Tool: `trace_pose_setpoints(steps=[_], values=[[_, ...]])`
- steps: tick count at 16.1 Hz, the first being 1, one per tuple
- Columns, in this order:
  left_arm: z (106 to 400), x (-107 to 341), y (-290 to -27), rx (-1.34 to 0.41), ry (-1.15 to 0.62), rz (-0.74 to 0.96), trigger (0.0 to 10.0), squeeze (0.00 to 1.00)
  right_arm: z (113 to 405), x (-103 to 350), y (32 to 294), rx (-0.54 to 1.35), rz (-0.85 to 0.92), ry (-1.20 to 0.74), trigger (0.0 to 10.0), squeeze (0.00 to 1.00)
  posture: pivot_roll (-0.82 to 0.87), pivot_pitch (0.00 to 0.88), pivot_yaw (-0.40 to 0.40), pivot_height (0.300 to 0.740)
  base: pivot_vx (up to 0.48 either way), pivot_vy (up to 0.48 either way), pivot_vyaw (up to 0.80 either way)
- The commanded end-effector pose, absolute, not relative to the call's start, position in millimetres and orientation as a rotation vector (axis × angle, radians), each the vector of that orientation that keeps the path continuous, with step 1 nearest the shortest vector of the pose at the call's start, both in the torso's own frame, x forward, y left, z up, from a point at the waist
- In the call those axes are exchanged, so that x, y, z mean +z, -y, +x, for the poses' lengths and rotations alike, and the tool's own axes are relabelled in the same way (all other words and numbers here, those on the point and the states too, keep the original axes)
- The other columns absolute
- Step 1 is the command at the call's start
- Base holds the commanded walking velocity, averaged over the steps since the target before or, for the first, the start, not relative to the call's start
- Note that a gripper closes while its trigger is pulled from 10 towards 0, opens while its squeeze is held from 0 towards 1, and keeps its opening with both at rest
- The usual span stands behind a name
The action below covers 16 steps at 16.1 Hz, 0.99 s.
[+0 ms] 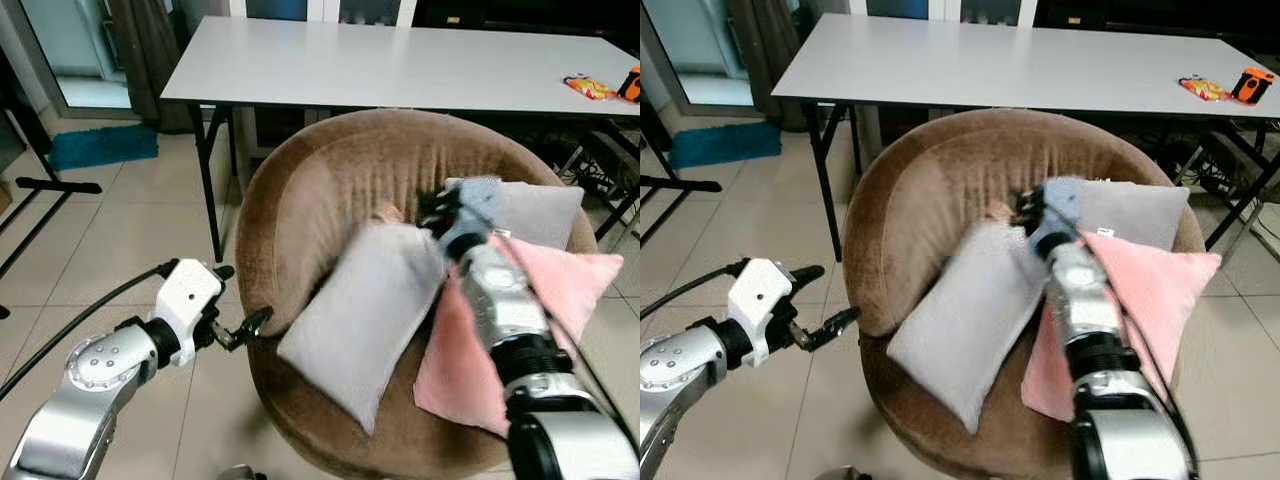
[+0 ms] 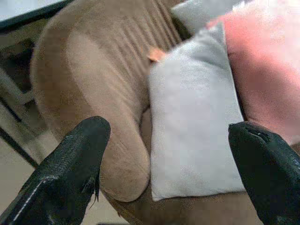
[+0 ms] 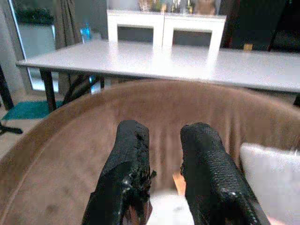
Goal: Move the pillow to the sofa from floor
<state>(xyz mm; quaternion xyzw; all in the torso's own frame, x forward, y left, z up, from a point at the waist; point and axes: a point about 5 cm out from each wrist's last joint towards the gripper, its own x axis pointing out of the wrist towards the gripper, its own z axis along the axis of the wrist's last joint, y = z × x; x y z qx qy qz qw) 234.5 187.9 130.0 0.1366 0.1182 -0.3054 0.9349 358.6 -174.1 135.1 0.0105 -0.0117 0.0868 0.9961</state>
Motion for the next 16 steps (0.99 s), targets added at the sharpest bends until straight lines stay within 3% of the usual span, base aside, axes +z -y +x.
trace_pose_setpoints(steps=[1, 2, 3, 7, 13, 16], values=[[238.5, 136.8, -191.7, -0.558, -0.192, 0.278, 10.0, 0.00, 356.8, 146.4, 182.1, 0.168, 0.039, 0.047, 10.0, 1.00, -0.04, 0.000, -0.049, 0.740, 0.000, 0.000, 0.00], [242.3, 141.7, -192.4, -0.486, -0.148, 0.271, 10.0, 0.00, 347.9, 153.6, 184.8, 0.171, 0.067, 0.071, 10.0, 0.00, -0.04, 0.000, -0.056, 0.740, 0.000, 0.000, 0.00], [243.6, 145.1, -192.2, -0.396, -0.096, 0.282, 10.0, 0.00, 321.2, 157.0, 177.3, 0.135, 0.125, 0.092, 10.0, 0.00, -0.05, 0.000, -0.055, 0.740, 0.000, 0.000, 0.00], [243.0, 149.2, -191.1, -0.309, -0.047, 0.306, 10.0, 0.00, 279.5, 146.4, 149.7, 0.026, 0.221, 0.049, 10.0, 0.00, -0.08, 0.000, -0.031, 0.740, 0.000, -0.109, -0.56], [253.8, 157.9, -183.3, -0.301, 0.004, 0.323, 10.0, 0.00, 277.8, 163.2, 157.8, -0.026, 0.220, 0.054, 10.0, 0.00, -0.11, 0.000, -0.011, 0.740, 0.000, -0.480, -0.77], [255.4, 158.4, -184.2, -0.274, 0.008, 0.314, 10.0, 0.00, 289.0, 152.0, 154.6, -0.010, 0.145, -0.043, 10.0, 0.00, -0.09, 0.000, -0.029, 0.740, 0.000, -0.480, -0.41]])
